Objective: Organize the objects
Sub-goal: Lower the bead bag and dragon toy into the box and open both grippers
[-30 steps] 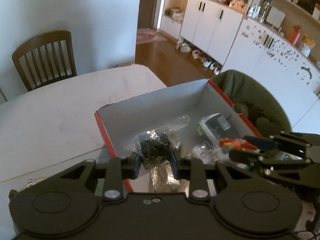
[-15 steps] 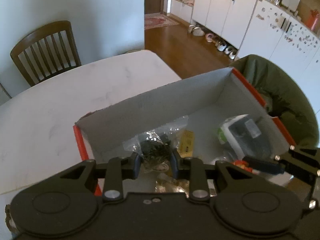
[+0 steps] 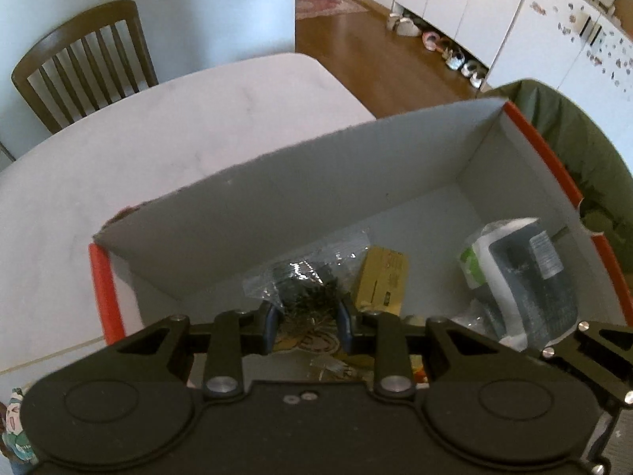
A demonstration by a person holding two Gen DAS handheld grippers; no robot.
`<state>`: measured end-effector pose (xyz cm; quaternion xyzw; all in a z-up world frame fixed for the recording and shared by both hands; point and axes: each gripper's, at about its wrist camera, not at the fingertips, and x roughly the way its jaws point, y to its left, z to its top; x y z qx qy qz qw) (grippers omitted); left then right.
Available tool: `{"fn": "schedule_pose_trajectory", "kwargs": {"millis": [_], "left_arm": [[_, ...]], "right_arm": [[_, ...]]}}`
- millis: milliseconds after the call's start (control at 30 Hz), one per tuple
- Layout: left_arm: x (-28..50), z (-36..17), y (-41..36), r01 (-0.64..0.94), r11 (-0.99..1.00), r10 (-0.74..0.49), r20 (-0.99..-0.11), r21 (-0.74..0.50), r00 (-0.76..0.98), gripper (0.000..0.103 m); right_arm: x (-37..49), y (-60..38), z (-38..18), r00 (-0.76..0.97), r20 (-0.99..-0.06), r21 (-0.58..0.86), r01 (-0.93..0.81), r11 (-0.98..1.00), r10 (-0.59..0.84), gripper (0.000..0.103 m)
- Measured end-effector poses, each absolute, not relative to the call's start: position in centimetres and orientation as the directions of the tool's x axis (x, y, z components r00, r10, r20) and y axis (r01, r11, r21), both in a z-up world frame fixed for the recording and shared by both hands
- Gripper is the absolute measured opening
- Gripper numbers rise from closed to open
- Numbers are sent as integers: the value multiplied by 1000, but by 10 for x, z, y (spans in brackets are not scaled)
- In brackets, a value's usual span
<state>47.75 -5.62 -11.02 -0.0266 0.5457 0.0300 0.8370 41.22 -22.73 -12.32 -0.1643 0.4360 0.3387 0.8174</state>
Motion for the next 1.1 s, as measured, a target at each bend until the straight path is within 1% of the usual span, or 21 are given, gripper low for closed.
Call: {"fn": "schedule_pose_trajectory", "kwargs": {"millis": [167,300,333,367,400,467,500,533,800,900,967,1100], "left_arm": [[483,-115,-54,-74,997,23,-923,-6,384,30],[487,-115,-56,-70,997,37,-927,11,373,35],[486,-116,-56,-69,997,39,-927,14,373,35],[490,-117,-60,-73,997,44,-926,18,374,35],[489,-117,-60,-76,997,47,-925,20,376,36],[488,-116,-59,-82,997,44,-924,14,381,42],[486,-115,-59,-87,996,45,-921,12,386,54],[484,-113,-59,-91,996,46,-917,11,397,64],[463,-95,-57,-87,996,28,-892,-12,451,64],[453,-86,-54,-94,995,19,-881,-28,472,66],[445,-80,-53,-98,994,16,-873,-37,487,68],[434,-68,-56,-93,995,18,-855,-35,518,68]], "right_arm": [[414,-228,-124,375,-826,51,-694,718,421,37],[415,-232,-119,374,-819,65,-692,719,435,38],[414,-233,-118,378,-815,65,-693,718,439,40],[415,-234,-117,385,-812,60,-691,720,438,45],[414,-236,-116,393,-809,55,-689,723,437,46],[413,-239,-113,393,-803,66,-688,723,448,48],[413,-242,-111,392,-801,73,-686,724,452,48],[412,-243,-109,393,-799,76,-684,725,455,49],[406,-256,-96,419,-773,99,-662,743,476,51],[402,-261,-88,432,-758,107,-657,746,489,55],[400,-264,-83,439,-748,114,-654,748,497,55],[396,-269,-72,451,-731,128,-648,751,513,55]]}}
